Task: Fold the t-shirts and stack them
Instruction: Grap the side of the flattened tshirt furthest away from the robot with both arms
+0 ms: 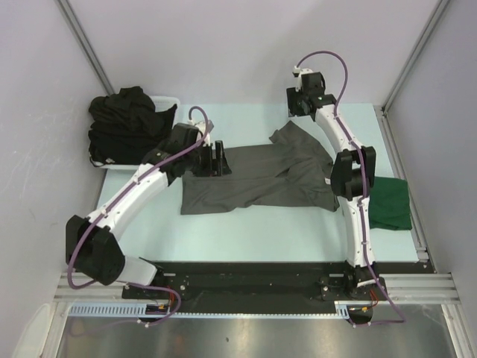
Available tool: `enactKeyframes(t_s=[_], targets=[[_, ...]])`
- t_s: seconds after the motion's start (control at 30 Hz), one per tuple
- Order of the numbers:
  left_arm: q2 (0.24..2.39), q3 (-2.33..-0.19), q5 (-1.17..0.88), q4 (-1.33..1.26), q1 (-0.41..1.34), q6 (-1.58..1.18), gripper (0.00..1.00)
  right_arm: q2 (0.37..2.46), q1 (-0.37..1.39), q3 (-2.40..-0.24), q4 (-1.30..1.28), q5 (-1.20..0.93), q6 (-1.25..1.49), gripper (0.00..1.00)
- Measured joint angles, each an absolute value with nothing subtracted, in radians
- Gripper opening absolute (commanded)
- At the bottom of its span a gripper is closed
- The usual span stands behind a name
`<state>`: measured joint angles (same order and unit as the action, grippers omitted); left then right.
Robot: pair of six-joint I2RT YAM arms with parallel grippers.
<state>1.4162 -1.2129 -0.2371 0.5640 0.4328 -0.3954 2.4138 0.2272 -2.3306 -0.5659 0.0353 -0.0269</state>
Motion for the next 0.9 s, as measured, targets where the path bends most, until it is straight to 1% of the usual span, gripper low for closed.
enactKeyframes(t_s=[0.17,0.3,0.5,0.7,0.9], targets=[[1.373,-1.165,-0.242,0.553,0.461,-0.445,0.79,2.513,0.157,-2.425,-0.527,-0.095,0.002,0.63],[1.375,-1.169,-0.239,0.560,0.507,-0.456,0.80,2.582,0.086,-2.476,-0.497,-0.185,0.054,0.63],[1.428,-1.248,-0.231,0.601,0.564,-0.467,0.80,2.674,0.005,-2.534,-0.439,-0.302,0.151,0.63],[1.495,-1.319,-0.226,0.617,0.582,-0.470,0.80,2.710,0.022,-2.534,-0.410,-0.376,0.212,0.63],[1.524,-1.330,-0.221,0.630,0.587,-0.471,0.80,2.732,0.060,-2.534,-0.397,-0.423,0.242,0.62]])
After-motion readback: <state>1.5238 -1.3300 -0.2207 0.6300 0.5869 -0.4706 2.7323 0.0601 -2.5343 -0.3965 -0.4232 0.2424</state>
